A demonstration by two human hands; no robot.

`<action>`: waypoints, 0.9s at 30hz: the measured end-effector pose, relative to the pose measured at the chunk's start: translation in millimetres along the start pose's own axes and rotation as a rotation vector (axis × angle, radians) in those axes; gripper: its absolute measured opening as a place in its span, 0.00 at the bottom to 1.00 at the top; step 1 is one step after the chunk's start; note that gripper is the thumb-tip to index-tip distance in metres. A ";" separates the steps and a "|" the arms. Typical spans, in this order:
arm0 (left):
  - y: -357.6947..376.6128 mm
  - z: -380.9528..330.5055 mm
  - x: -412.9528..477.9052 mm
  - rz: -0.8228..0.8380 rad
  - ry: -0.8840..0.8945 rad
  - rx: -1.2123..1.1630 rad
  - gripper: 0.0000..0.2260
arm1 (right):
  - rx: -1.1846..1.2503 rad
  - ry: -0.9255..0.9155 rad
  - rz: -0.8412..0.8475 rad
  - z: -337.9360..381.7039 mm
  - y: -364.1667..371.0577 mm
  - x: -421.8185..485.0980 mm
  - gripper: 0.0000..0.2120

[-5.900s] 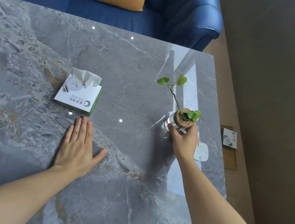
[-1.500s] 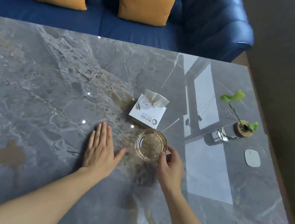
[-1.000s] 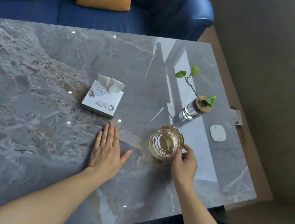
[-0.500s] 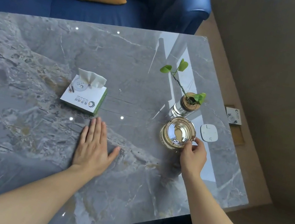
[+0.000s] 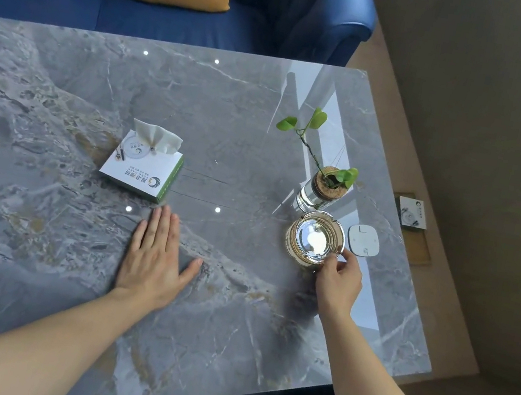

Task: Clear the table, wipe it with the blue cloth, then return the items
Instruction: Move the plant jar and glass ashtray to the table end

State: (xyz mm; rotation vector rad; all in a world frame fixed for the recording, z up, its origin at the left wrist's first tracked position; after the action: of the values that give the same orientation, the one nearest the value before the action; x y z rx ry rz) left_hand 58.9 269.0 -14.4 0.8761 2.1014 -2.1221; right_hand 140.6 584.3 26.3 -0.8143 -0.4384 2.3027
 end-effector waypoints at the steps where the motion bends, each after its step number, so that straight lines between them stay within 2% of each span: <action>1: -0.1 -0.1 0.0 0.000 0.000 -0.003 0.45 | -0.004 -0.006 0.004 -0.5 0.0 0.0 0.15; 15: 0.5 0.5 0.0 0.008 0.009 -0.023 0.45 | 0.002 0.028 0.016 -7.5 3.5 -10.2 0.16; 21: -4.5 0.4 -1.6 0.072 0.011 -0.033 0.45 | -0.126 -0.026 0.055 -7.3 14.8 -45.8 0.11; 27: -13.6 4.6 -3.0 0.128 0.052 -0.108 0.44 | -0.252 -0.025 0.074 -1.2 37.3 -66.4 0.13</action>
State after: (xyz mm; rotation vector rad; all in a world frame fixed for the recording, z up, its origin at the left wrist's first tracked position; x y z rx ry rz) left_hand 54.3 264.9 -1.1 1.0330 2.0990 -1.9256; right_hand 163.7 512.3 35.9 -0.9366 -0.7325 2.3581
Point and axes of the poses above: each hand's wrist, its own x-axis towards the middle knuckle, its own y-axis out of the palm, z = x × y, the point moved 1 cm from there along x, towards the middle knuckle, and after that the axes turned 14 degrees about z, right-handed, at the moved point
